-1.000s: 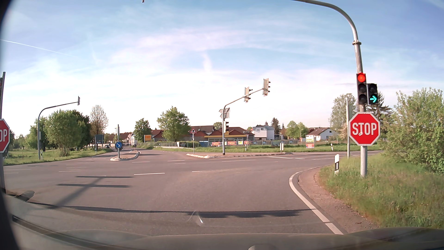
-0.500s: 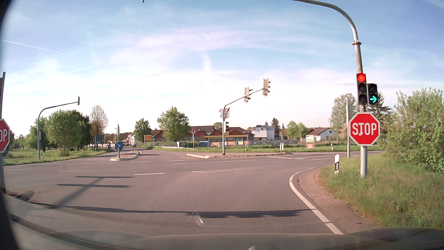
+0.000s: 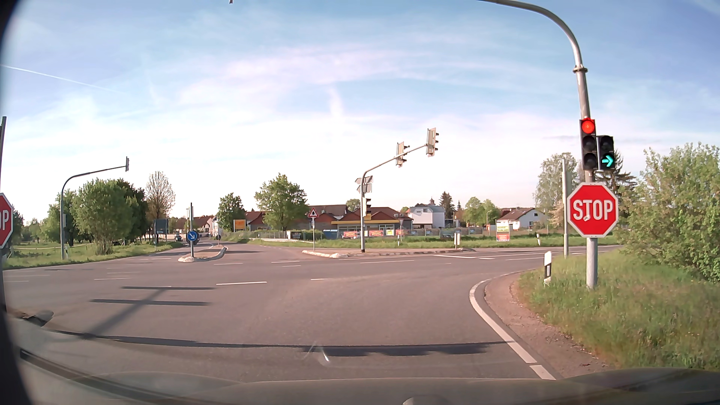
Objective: Follow the waypoints while adhering to traffic rules and regulations
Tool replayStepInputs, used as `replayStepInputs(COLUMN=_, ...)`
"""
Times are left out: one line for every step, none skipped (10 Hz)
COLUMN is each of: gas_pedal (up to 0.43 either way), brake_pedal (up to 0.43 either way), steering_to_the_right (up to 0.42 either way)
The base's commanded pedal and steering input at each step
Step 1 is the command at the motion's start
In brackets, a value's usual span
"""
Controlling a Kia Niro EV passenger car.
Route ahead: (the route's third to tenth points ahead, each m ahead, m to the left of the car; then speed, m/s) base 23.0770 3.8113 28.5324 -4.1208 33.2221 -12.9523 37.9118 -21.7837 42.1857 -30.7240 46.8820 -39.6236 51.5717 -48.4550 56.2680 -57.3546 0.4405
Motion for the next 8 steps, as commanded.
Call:
replayStepInputs(gas_pedal=0.13, brake_pedal=0.0, steering_to_the_right=-0.005)
replayStepInputs(gas_pedal=0.157, brake_pedal=0.0, steering_to_the_right=-0.005)
replayStepInputs(gas_pedal=0.177, brake_pedal=0.0, steering_to_the_right=-0.005)
replayStepInputs(gas_pedal=0.209, brake_pedal=0.0, steering_to_the_right=-0.005)
replayStepInputs(gas_pedal=0.22, brake_pedal=0.0, steering_to_the_right=-0.005)
replayStepInputs(gas_pedal=0.24, brake_pedal=0.0, steering_to_the_right=-0.005)
replayStepInputs(gas_pedal=0.248, brake_pedal=0.0, steering_to_the_right=-0.005)
replayStepInputs(gas_pedal=0.26, brake_pedal=0.0, steering_to_the_right=-0.005)
